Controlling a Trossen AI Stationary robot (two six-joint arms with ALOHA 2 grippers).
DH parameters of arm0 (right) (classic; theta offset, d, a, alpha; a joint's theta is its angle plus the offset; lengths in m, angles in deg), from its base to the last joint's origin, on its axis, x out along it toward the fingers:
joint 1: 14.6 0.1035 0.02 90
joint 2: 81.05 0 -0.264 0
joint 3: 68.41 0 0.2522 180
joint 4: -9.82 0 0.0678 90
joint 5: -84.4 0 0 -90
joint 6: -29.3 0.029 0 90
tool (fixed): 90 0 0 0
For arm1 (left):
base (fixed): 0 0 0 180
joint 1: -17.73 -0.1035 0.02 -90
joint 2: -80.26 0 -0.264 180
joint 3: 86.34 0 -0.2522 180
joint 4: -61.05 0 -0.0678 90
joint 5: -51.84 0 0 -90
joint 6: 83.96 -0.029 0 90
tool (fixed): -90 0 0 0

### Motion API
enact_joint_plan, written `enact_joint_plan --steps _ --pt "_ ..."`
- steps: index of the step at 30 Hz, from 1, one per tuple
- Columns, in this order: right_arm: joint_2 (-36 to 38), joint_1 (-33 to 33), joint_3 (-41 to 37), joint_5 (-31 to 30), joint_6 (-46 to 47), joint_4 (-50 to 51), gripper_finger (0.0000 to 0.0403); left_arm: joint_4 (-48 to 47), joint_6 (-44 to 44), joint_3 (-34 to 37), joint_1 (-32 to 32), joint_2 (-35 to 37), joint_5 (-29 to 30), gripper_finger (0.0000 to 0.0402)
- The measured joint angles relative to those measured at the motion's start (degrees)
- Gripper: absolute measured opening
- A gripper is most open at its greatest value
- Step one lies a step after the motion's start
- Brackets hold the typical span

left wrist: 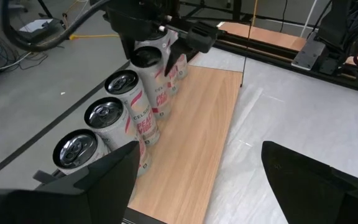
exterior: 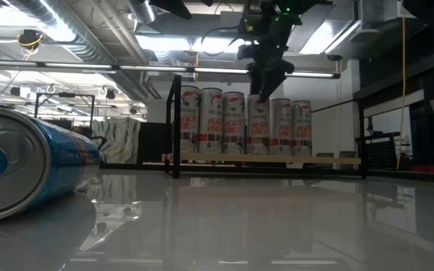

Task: Place canned beverage on shelf
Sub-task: Put the white pink soda can on the shelf aligned with the other white pink soda cans, then adjust the blue soda can

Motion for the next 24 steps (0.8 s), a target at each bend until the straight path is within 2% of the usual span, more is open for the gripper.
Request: enact_joint_plan --steps 8,20,24 --pt "0.0 0.0 0.0 -3.6 -0.1 -2.5 0.0331 0.0 0.0 0.0 0.0 0.0 0.0 0.0329" --pt "1.0 0.4 0.1 -3.8 0.0 -1.4 0.0331 0.0 -0.8 0.0 0.0 0.0 0.0 0.0329" --pt "2.8 1.5 0.2 -6.7 0.1 -1.3 0.0331 0.0 -2.1 0.0 0.1 0.7 -0.5 0.0329"
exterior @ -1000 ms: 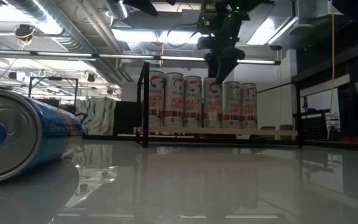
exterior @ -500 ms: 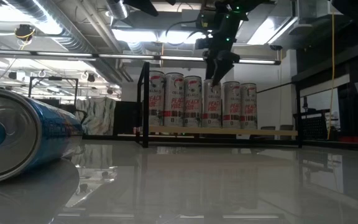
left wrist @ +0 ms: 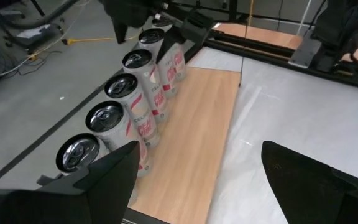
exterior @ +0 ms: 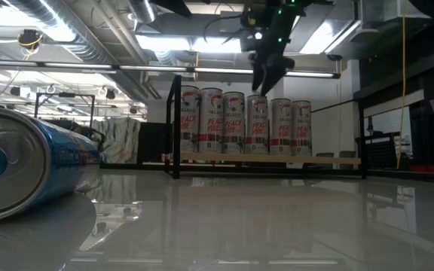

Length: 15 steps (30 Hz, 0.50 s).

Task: Place canned beverage on shelf
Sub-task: Adjust the blue soda can

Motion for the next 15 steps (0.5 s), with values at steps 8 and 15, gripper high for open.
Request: enact_joint_plan --steps 8,15 --pt "5.4 5.3 0.1 -5.6 3.5 -0.3 0.0331 -0.3 0.0 0.0 1.0 3.5 -7.1 0.0329" --pt "10.1 11.8 0.1 -5.6 12.6 0.1 0.0331 -0.6 0.0 0.0 3.7 5.4 -10.0 0.0329"
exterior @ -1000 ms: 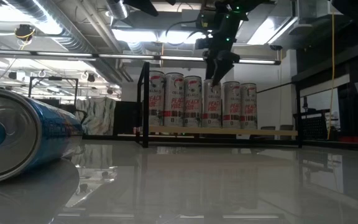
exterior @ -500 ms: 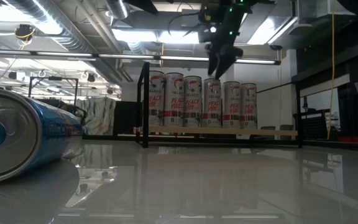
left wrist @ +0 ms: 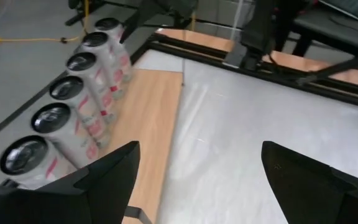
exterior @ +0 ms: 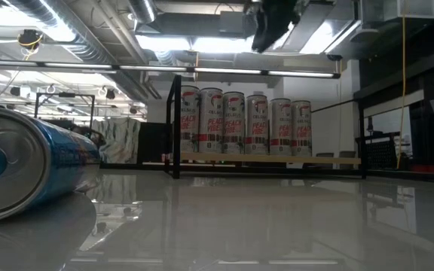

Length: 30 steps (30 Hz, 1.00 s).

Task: Place canned beverage on shelf
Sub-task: Adjust the blue soda can

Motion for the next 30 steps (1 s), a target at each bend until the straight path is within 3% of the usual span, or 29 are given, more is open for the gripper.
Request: enact_joint_plan --steps 5,9,17,30 --pt "2.2 5.1 0.0 2.7 7.7 1.6 0.0331 -1.7 0.0 0.0 3.0 0.2 -2.5 0.0329" --pt "2.5 9.1 0.0 8.6 16.0 2.4 0.0331 -2.5 2.3 0.0 5.1 0.2 -5.9 0.0329" --pt "2.3 16.6 0.0 22.8 28.3 2.4 0.0331 -3.0 16.4 0.0 8.8 0.2 -7.5 0.0329" --pt "2.2 25.8 0.0 23.6 31.9 6.7 0.0331 -10.3 45.9 0.0 13.1 -2.1 -7.6 0.0329"
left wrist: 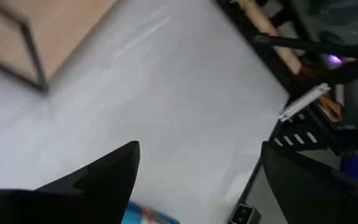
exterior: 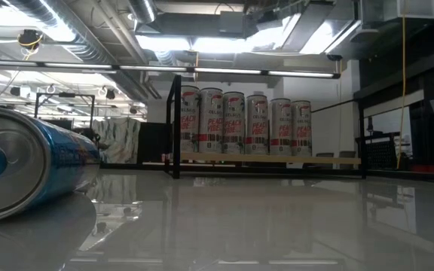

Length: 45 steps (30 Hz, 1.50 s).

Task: Place canned beverage on shelf
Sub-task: Adjust the blue soda can

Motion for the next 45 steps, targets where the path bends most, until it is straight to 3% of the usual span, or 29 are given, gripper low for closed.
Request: enact_joint_plan --steps 10,24,32,45 --pt "0.0 3.1 0.0 0.0 1.2 6.1 0.0331 -1.6 23.5 0.0 1.2 -9.9 -12.1 0.0329" --pt "1.6 10.2 0.0 0.0 -1.7 13.2 0.0331 -1.5 34.2 0.0 1.2 -23.2 -25.0 0.0329" --pt "7.0 13.2 -6.0 -1.0 0.6 13.3 0.0331 -1.5 38.5 0.1 1.6 -25.3 -27.5 0.0329" --pt "17.4 14.1 -20.9 -2.6 5.7 5.2 0.0331 -1.0 44.5 0.1 3.3 -28.8 -25.0 0.0329"
